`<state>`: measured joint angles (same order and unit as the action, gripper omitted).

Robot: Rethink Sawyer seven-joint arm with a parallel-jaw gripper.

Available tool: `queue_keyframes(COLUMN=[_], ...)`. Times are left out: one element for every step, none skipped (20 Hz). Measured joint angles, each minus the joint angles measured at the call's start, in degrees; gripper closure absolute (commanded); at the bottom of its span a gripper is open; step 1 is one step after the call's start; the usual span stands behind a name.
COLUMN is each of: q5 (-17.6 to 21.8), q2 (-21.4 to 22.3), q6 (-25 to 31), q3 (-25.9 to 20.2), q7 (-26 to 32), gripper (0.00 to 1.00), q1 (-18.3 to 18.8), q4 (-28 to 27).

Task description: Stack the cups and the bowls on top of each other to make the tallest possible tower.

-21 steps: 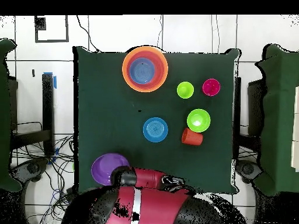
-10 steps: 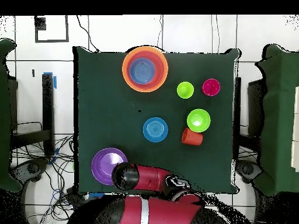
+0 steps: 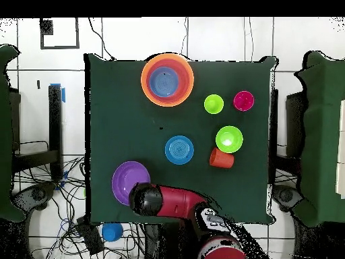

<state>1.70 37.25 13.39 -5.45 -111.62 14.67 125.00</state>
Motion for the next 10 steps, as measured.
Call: queue_keyframes(q5=[0.0, 0.0, -0.1, -0.1, -0.2, -0.2, -0.2, -0.2, -0.3, -0.3], q2=[0.7, 1.2, 1.8, 2.3, 2.8, 3.1, 3.3, 3.5, 3.8, 4.2], q6=[0.9, 1.8, 2.6, 3.5, 4.3, 5.0, 5.5, 6.0, 7.2, 8.5], q3=[0.0, 0.0, 0.0, 0.0, -0.1, -0.2, -0.2, -0.1, -0.2, -0.2], q7=[0.0, 0.0, 0.0, 0.0, 0.0, 0.0, 0.0, 0.0, 0.0, 0.0], gripper=[1.00, 1.00, 1.00, 1.00, 1.00, 1.00, 1.00, 1.00, 1.00, 1.00], q1=[0.1, 0.2, 0.3, 0.4, 0.6, 0.8, 0.8, 0.9, 0.9, 0.9], q4=[-0.1, -0.2, -0.3, -0.5, -0.7, -0.9, -1.2, -1.4, -2.2, -2.9])
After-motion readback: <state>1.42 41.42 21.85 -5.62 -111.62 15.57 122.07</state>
